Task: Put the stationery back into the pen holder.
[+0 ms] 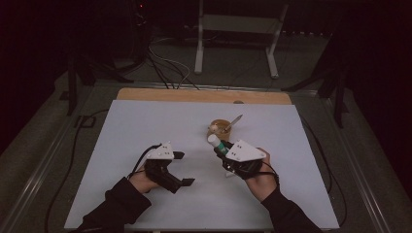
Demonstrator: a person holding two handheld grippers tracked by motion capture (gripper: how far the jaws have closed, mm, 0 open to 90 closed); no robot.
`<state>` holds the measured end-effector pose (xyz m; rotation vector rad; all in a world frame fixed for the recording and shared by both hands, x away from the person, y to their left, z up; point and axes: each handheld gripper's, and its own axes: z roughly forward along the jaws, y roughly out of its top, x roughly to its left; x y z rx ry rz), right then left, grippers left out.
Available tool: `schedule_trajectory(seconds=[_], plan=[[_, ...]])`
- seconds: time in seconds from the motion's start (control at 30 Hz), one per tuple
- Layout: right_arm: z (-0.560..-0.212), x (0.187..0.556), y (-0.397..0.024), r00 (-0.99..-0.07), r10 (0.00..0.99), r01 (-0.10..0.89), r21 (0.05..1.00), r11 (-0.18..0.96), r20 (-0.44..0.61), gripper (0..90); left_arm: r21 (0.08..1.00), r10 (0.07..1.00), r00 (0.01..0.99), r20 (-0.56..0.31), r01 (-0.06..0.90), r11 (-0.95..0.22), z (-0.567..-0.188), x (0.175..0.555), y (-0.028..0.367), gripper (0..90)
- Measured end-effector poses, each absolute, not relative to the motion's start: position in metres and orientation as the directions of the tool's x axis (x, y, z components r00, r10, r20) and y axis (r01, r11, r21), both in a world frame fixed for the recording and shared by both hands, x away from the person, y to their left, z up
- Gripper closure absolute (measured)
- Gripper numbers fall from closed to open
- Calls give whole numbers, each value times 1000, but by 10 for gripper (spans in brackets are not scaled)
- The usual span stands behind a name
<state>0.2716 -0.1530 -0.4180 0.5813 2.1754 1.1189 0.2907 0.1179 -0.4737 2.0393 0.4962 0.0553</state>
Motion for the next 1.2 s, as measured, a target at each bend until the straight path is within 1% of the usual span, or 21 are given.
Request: schedule_trajectory(seconds=[0.1, 0.13, 0.27, 0.33, 0.57, 0.87, 1.0, 1.2], plan=[[-417, 275, -155, -716, 634, 117, 844, 523, -293, 655, 850, 373, 911, -174, 330, -410, -477, 289, 119, 3], [-415, 278, -157, -714, 647, 133, 856, 499, -266, 655, 848, 383, 909, -166, 329, -415, -480, 286, 121, 3], [-413, 282, -158, -713, 659, 149, 867, 476, -240, 655, 849, 398, 906, -146, 321, -420, -484, 282, 122, 3], [-411, 286, -160, -716, 669, 167, 880, 444, -202, 655, 845, 412, 902, -126, 315, -431, -486, 280, 123, 3], [-406, 294, -162, -708, 688, 180, 902, 392, -158, 655, 863, 416, 902, -118, 301, -407, -488, 277, 126, 3], [-396, 305, -166, -693, 714, 197, 925, 324, -102, 655, 870, 411, 903, -129, 301, -389, -493, 273, 127, 3], [-393, 318, -170, -679, 733, 233, 936, 262, -36, 655, 873, 411, 903, -129, 299, -384, -492, 273, 128, 3], [-393, 332, -170, -672, 740, 264, 937, 228, 10, 654, 871, 411, 902, -133, 304, -385, -493, 274, 129, 3]])
